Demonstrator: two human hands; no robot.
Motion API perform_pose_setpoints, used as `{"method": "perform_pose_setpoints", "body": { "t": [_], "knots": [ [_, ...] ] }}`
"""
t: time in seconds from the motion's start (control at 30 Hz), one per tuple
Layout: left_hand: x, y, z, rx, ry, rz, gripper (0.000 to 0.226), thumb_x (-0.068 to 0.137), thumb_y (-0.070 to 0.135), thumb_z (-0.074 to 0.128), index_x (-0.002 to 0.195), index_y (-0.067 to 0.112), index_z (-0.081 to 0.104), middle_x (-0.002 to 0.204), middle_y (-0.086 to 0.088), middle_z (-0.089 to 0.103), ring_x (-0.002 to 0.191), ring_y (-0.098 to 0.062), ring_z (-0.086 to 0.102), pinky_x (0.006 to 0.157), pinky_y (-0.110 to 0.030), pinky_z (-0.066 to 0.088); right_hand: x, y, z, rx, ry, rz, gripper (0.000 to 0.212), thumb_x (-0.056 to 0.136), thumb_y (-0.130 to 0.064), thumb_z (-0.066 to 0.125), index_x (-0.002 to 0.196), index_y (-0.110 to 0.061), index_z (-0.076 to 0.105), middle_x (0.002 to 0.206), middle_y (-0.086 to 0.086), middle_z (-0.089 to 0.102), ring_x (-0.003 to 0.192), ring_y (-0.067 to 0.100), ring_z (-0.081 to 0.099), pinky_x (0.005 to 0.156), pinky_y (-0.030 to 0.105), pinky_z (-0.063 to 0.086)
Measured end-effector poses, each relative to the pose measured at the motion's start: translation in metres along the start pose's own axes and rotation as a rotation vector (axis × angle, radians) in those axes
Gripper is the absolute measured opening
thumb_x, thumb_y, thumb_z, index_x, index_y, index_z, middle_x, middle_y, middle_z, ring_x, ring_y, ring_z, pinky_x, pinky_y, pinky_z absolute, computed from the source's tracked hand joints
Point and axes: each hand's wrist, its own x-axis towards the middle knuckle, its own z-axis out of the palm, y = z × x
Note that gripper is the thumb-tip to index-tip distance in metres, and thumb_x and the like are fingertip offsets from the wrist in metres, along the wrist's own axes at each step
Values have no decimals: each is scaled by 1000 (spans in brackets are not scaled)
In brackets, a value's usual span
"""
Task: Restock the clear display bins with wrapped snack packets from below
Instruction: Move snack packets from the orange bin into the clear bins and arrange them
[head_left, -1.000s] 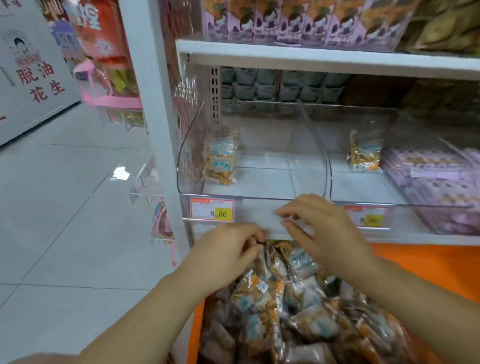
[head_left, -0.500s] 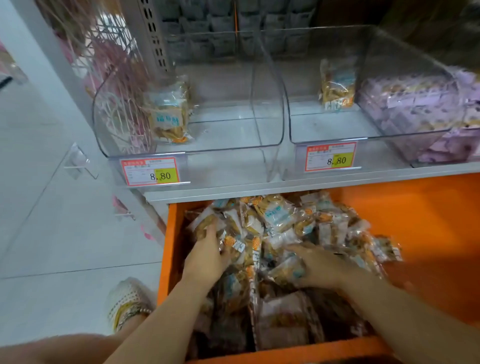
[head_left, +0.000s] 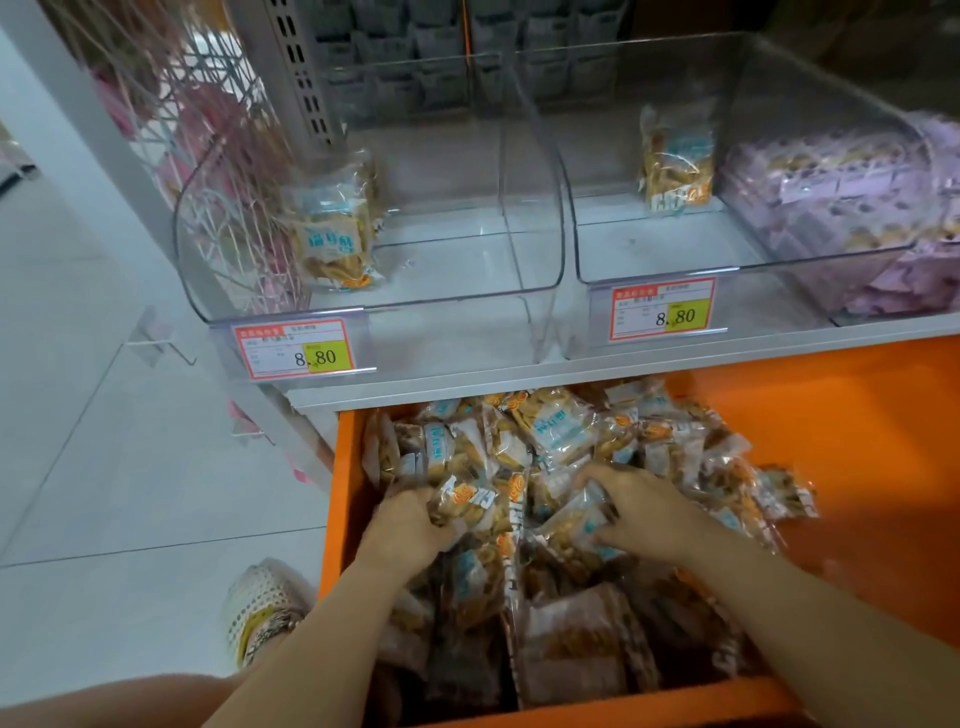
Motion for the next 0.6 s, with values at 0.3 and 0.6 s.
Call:
{"method": "perform_pose_setpoints", "body": {
  "t": [0.3, 0.6],
  "knots": [
    [-2, 0, 3, 169, 24, 24, 27, 83, 39, 68, 93, 14, 68, 104, -4, 63, 102, -21, 59, 88, -31, 49, -7, -7, -3, 184, 88, 3, 48, 82, -28, 69, 122, -37, 44, 78, 2, 62, 56, 9, 52, 55, 26, 44],
    [-73, 74, -67, -31, 211, 356, 27, 88, 37, 64, 95, 11, 63, 92, 2, 46, 80, -10, 46, 65, -14, 30, -56, -45, -69, 377, 340, -64, 46, 76, -30, 77, 112, -37, 49, 91, -3, 61, 78, 8, 59, 67, 17, 48]
  ]
}}
